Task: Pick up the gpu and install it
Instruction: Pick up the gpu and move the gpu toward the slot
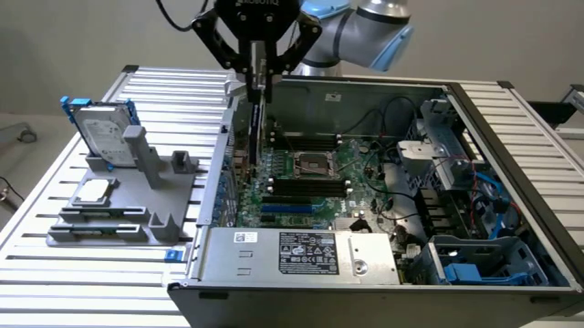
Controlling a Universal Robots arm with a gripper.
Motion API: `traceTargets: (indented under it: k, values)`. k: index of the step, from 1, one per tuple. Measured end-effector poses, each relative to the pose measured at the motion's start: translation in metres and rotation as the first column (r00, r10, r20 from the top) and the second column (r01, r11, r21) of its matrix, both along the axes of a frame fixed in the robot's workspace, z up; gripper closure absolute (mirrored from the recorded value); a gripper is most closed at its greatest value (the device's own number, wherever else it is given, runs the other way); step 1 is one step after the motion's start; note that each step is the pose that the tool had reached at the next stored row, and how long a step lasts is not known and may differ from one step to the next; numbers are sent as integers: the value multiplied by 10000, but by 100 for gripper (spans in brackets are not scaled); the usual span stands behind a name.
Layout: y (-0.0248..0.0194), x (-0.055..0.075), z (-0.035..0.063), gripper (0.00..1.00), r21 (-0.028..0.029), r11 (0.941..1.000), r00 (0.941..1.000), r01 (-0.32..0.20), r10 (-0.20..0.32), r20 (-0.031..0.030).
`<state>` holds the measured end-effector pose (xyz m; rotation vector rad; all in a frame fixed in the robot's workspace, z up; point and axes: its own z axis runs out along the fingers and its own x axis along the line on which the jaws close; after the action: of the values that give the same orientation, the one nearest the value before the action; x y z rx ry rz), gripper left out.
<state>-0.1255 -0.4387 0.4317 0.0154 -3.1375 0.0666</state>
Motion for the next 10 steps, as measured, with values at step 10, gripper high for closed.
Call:
traceTargets:
  k: [10]
  values:
    - [-3,454,-140,73,-30,10000,10000,-1,1,-1]
